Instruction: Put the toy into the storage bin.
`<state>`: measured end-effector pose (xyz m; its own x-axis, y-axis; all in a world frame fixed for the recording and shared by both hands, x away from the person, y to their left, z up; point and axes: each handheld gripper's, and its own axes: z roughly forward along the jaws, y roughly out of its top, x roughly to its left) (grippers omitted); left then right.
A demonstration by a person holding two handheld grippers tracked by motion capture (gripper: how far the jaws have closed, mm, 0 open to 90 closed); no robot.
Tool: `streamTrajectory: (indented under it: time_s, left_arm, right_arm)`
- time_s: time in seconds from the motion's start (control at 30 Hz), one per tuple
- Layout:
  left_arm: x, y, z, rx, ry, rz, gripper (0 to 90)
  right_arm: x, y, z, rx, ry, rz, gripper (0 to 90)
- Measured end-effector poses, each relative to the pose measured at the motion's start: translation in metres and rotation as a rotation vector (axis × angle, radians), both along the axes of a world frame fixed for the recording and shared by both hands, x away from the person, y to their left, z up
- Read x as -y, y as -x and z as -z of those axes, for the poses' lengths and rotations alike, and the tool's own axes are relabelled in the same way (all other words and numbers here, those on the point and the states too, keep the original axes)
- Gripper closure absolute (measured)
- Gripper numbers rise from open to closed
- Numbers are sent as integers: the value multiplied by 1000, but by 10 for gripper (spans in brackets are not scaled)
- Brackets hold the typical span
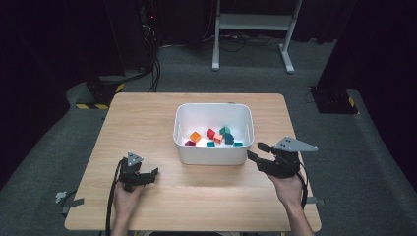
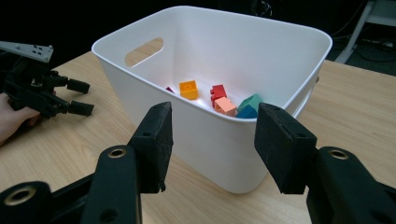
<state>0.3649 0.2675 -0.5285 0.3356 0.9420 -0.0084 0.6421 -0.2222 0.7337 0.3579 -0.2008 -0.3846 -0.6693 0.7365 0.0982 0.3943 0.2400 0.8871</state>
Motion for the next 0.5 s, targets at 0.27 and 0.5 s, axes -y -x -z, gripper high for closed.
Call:
streamTrajectory:
  time_s: [0.27, 0.5]
  left_arm:
    - [0, 0, 0, 0, 0, 0, 145]
    - [0, 0, 0, 0, 0, 0, 145]
  right_arm:
    - [2, 7, 13, -11, -4, 6, 468]
    - [-1, 12, 23, -21, 4, 6, 467]
